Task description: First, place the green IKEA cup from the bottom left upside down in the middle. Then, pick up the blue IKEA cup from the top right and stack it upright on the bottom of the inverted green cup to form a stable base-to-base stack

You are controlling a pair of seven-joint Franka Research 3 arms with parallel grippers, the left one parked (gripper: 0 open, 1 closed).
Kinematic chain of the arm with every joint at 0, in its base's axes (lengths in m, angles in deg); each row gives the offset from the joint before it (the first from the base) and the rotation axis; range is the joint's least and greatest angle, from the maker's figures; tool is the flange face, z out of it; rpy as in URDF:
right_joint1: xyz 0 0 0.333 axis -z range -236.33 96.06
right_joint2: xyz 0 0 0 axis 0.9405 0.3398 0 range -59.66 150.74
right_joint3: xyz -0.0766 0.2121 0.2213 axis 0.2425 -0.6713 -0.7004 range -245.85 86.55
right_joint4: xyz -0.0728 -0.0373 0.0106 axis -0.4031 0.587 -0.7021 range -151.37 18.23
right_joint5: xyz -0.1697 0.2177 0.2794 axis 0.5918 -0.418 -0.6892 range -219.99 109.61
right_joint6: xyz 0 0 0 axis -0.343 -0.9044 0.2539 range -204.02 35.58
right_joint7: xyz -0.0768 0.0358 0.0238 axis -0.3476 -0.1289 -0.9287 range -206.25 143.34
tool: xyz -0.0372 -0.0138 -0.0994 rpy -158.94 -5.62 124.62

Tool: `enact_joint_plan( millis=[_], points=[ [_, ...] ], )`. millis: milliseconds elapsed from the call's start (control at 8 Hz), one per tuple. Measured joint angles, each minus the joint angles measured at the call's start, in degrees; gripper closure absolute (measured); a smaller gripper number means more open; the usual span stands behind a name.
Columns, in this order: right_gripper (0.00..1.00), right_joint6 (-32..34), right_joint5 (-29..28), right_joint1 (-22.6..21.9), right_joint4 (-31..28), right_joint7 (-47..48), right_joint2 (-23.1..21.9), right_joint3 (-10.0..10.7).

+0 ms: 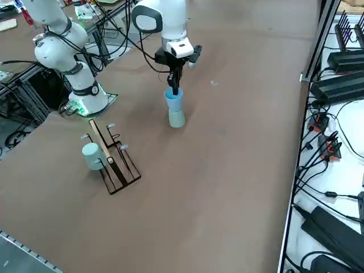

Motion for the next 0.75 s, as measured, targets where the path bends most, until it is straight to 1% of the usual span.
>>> enact_joint_plan(
  millis=[125,375,500,625,750],
  points=[
    [0.93,0.0,0.0,0.0,0.0,0.0,0.2,0.0],
    [0.83,0.0,0.0,0.0,0.0,0.0,0.6,0.0],
    [0.67,0.0,0.0,0.0,0.0,0.0,0.8,0.0],
    [0.47,0.0,0.0,0.0,0.0,0.0,1.0,0.0],
    [0.30,0.0,0.0,0.0,0.0,0.0,1.1,0.0]
  ],
)
